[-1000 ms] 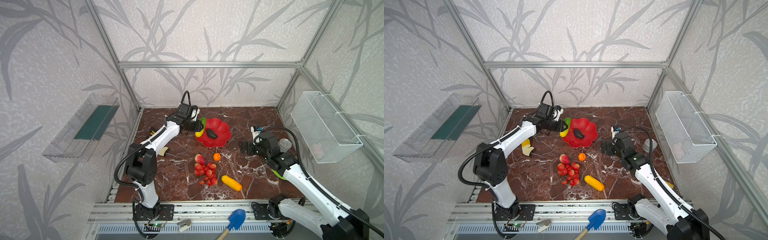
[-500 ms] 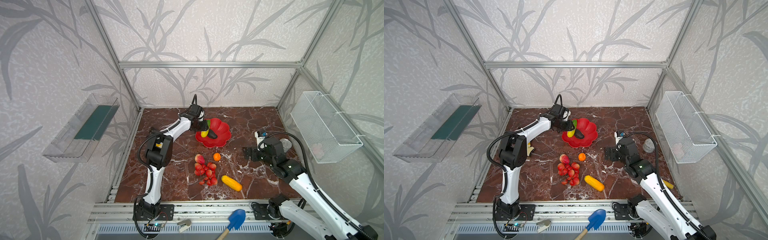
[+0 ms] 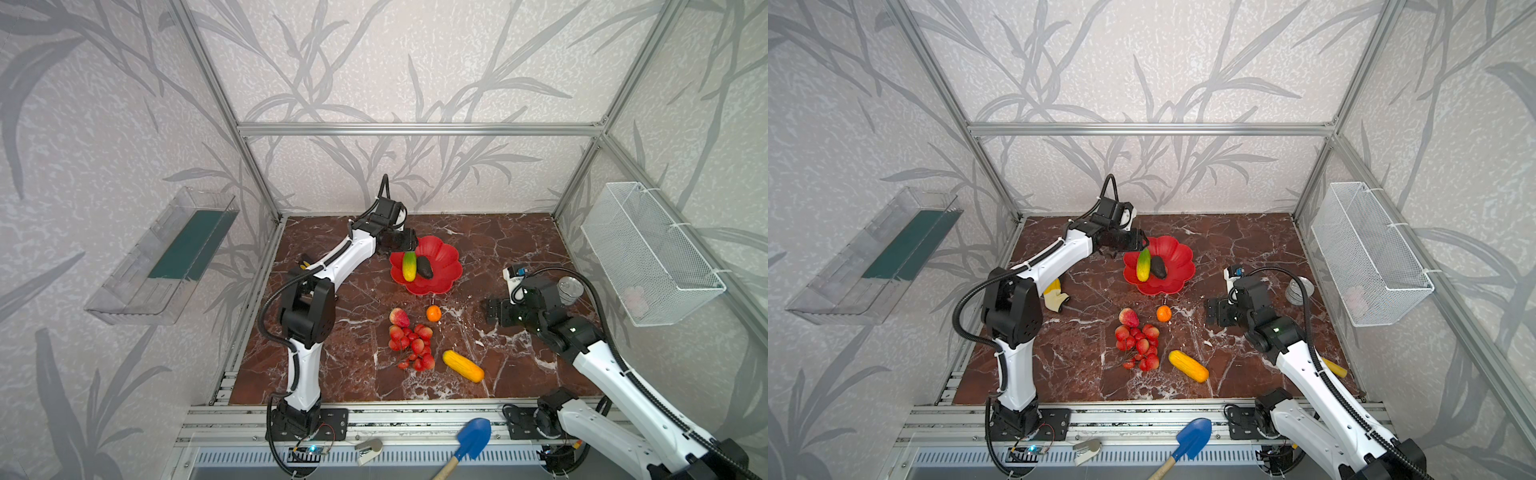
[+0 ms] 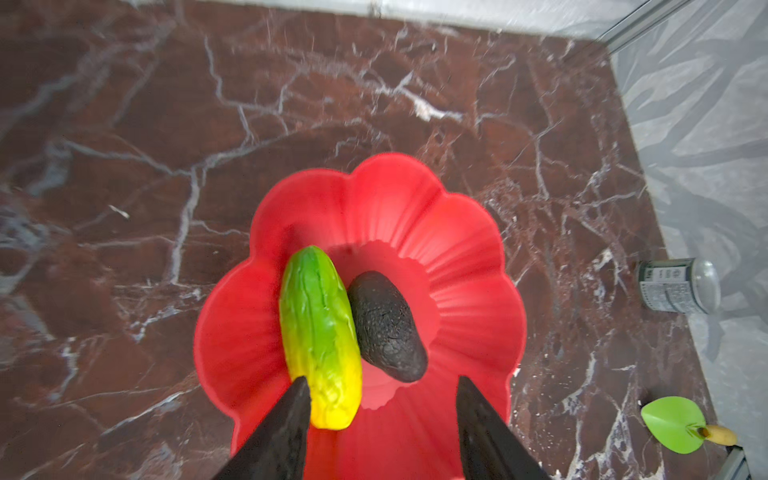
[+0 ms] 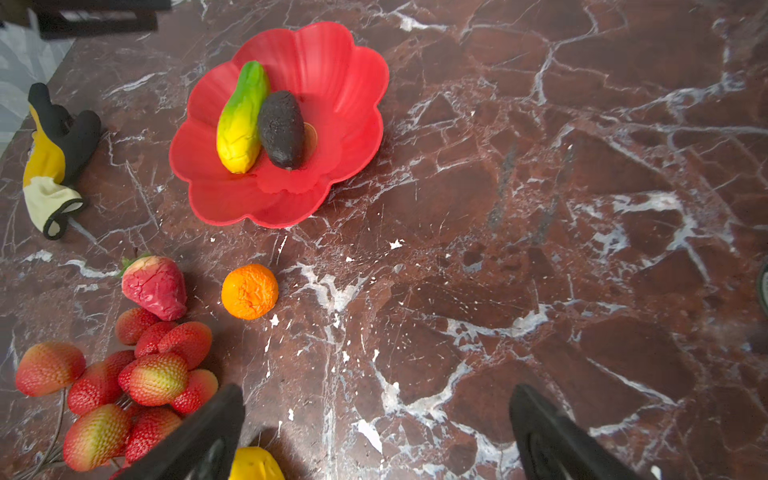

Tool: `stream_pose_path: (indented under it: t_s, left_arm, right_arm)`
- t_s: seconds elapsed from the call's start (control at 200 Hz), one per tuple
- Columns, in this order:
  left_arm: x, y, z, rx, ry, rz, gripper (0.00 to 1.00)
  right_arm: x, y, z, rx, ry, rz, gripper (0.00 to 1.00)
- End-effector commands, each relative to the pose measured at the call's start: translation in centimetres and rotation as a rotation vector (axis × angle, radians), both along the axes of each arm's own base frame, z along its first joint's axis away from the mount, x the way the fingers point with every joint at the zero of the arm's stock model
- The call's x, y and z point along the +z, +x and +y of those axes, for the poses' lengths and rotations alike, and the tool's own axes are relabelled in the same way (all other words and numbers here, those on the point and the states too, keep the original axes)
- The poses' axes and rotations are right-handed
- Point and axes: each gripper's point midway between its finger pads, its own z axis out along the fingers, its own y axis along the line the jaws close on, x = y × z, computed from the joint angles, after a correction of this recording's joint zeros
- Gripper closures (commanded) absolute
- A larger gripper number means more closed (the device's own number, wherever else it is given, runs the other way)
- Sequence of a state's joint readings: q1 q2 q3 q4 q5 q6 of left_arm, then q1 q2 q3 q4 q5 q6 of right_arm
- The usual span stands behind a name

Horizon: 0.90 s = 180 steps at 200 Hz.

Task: Place and organize the fake fruits in the fruit bowl
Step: 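Grasp the yellow mango with the right gripper while the left arm withdraws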

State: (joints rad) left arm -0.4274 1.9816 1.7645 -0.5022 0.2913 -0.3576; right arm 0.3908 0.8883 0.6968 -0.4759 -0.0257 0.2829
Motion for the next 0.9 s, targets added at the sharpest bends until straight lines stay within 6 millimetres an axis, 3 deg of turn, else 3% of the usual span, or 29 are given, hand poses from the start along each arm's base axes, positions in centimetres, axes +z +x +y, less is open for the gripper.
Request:
stream_pose_path:
  t_s: [0.0,0.11,0.29,0.41,0.63,0.75,0.895]
  left_arm:
    - [6.9,-0.7,1.5,0.027,0.007,-0.188,0.42]
    - [10.3,-2.2,4.1,0.086,0.032,-0.325,0.37]
    - [13.3,-6.4,9.8,0.245,0.069,-0.523,0.25]
    - [12.9,-9.8,13.6,0.343,0.054,-0.591,0.19]
    - [10.1,-14.6,19.9,0.518,0.038,-0.573,0.13]
    - [9.4,-15.7,21.6,0.575,-0.003,-0.562,0.12]
    - [9.1,-15.9,21.9,0.594,-0.018,-0.555,0.11]
  right_arm:
    - [-0.9,-0.8,1.3,0.055,0.043,0.043,0.0]
    - [-2.4,-2.3,2.7,0.129,0.04,0.106,0.02]
    - [-5.0,-5.8,5.5,0.252,-0.035,0.19,0.02]
    - [-6.9,-8.3,6.7,0.296,-0.065,0.257,0.03]
    - [-9.4,-11.2,8.2,0.344,-0.108,0.312,0.04]
    - [-10.4,-11.4,8.4,0.344,-0.166,0.32,0.05]
    - [-11.3,-10.9,8.5,0.342,-0.235,0.332,0.09]
